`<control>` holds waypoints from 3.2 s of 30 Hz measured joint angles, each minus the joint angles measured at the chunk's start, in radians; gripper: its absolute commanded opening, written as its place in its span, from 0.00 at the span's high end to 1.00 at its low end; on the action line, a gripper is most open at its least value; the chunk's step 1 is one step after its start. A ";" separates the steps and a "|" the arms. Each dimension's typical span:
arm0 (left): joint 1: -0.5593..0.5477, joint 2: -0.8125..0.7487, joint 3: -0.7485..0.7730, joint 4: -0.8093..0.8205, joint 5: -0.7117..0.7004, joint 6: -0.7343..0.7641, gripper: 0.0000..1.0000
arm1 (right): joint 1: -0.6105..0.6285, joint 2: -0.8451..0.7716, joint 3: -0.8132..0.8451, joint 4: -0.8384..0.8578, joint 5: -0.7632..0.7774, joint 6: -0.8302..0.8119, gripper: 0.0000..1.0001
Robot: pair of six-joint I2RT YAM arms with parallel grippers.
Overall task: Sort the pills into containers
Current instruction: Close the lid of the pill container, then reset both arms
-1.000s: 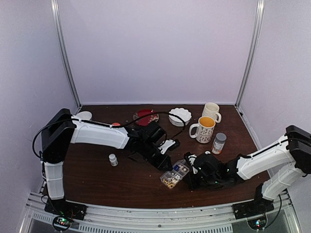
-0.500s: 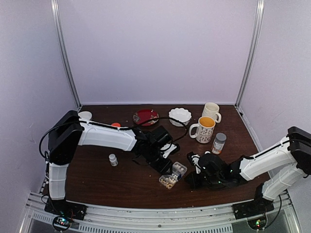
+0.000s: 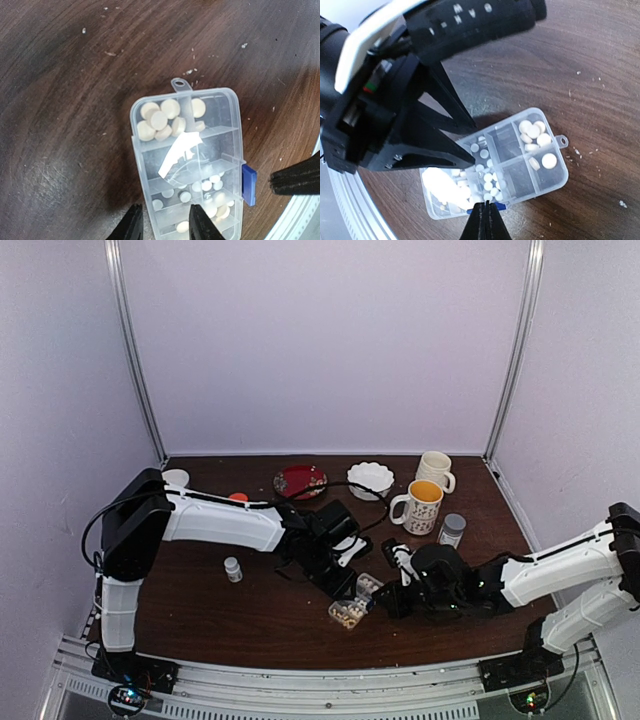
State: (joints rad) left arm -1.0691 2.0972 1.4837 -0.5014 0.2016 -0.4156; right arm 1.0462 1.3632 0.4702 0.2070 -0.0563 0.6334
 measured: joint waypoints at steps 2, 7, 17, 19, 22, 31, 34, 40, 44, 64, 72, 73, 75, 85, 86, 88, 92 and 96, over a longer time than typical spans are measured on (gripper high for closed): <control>0.000 0.002 0.002 -0.002 0.001 -0.002 0.67 | -0.005 0.002 0.011 0.001 -0.002 -0.002 1.00; -0.001 0.003 0.007 -0.006 0.001 -0.003 0.67 | -0.025 0.060 0.058 0.019 -0.034 -0.001 1.00; -0.001 0.005 0.009 -0.008 0.001 -0.005 0.68 | -0.036 0.153 0.076 0.063 -0.132 0.011 1.00; -0.001 0.005 0.009 -0.008 0.001 -0.005 0.69 | -0.036 0.138 0.054 0.064 -0.145 0.021 1.00; -0.002 0.005 0.010 -0.008 0.002 -0.006 0.70 | -0.037 0.103 0.002 0.063 -0.153 0.030 1.00; -0.002 0.009 0.016 -0.012 0.014 -0.012 0.71 | -0.037 0.063 -0.089 0.056 -0.154 0.056 1.00; -0.002 0.013 0.018 -0.011 0.023 -0.018 0.72 | -0.037 0.064 -0.091 0.061 -0.154 0.063 1.00; -0.002 0.034 0.036 0.009 0.052 -0.031 0.74 | -0.037 0.100 -0.066 0.076 -0.145 0.062 1.00; 0.008 0.034 0.037 0.013 0.060 -0.047 0.75 | -0.040 0.130 -0.038 0.077 -0.145 0.045 1.00; -0.008 -0.222 -0.154 0.090 -0.235 -0.090 0.38 | -0.088 -0.255 -0.051 -0.062 0.087 -0.111 0.69; 0.003 -0.523 -0.167 0.134 -0.544 -0.041 0.03 | -0.090 -0.672 -0.049 -0.134 0.409 -0.344 0.00; 0.011 -0.563 -0.188 0.136 -0.581 -0.034 0.02 | -0.092 -0.706 -0.049 -0.133 0.448 -0.377 0.00; 0.036 -0.648 -0.245 0.138 -0.640 -0.018 0.02 | -0.095 -0.763 -0.049 -0.125 0.516 -0.454 0.00; 0.275 -0.971 -0.468 0.159 -0.742 0.066 0.02 | -0.204 -0.729 -0.009 -0.065 0.623 -0.764 0.00; 0.299 -0.990 -0.480 0.162 -0.746 0.076 0.03 | -0.243 -0.711 0.004 -0.066 0.612 -0.764 0.00; 0.350 -1.027 -0.509 0.171 -0.747 0.095 0.03 | -0.350 -0.660 0.044 -0.076 0.559 -0.754 0.00; 0.473 -1.117 -0.594 0.203 -0.748 0.136 0.02 | -0.554 -0.613 0.067 -0.056 0.443 -0.687 0.00; 0.594 -1.213 -0.713 0.301 -0.755 0.192 0.03 | -0.753 -0.625 0.017 0.060 0.348 -0.616 0.00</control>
State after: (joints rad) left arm -0.4755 0.8841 0.7712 -0.2005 -0.5537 -0.2237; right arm 0.2932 0.7383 0.4870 0.2665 0.2913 0.0170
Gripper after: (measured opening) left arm 0.975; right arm 0.997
